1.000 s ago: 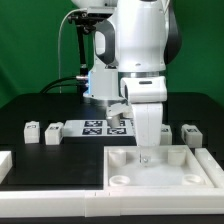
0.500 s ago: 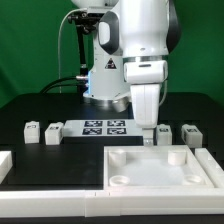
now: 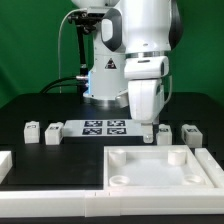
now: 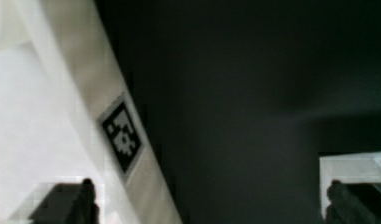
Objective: Assemble one leg
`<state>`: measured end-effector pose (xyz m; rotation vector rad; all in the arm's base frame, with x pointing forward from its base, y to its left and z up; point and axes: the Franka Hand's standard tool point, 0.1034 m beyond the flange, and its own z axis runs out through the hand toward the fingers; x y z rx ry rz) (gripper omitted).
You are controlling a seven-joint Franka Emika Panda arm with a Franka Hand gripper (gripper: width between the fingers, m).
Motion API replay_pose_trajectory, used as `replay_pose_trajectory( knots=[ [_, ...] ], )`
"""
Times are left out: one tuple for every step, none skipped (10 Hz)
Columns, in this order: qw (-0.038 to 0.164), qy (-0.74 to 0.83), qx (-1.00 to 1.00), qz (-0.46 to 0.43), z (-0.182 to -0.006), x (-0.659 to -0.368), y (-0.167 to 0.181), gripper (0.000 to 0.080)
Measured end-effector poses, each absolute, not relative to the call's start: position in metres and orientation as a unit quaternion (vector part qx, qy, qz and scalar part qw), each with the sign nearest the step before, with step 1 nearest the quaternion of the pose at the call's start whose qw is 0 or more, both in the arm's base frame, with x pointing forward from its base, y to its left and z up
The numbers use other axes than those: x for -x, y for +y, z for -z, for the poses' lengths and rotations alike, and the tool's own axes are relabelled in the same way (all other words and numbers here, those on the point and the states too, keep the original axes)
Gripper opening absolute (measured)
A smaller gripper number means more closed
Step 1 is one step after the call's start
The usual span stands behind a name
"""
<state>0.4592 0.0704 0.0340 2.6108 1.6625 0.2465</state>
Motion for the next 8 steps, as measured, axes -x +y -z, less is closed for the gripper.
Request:
replay_pose_trajectory(
  knots=[
    [0.009, 0.459, -0.885, -0.079, -0.033, -0.457, 0.069, 0.0648],
    [0.000, 0.383, -0.921, -0.075, -0.032, -0.451, 0.068, 0.0648],
    [-0.005, 0.331, -0.941, -0.073, -0.033, -0.445, 0.073, 0.0648],
    [-0.014, 0.243, -0.967, -0.072, -0.036, -0.440, 0.081, 0.0648],
    [-0.021, 0.173, -0.982, -0.071, -0.039, -0.437, 0.092, 0.0648],
    [-0.027, 0.131, -0.988, -0.072, -0.043, -0.435, 0.105, 0.0648],
    [-0.035, 0.062, -0.995, -0.071, -0.045, -0.432, 0.116, 0.0648],
    [-0.045, 0.006, -0.997, -0.069, -0.047, -0.428, 0.131, 0.0648]
  ],
)
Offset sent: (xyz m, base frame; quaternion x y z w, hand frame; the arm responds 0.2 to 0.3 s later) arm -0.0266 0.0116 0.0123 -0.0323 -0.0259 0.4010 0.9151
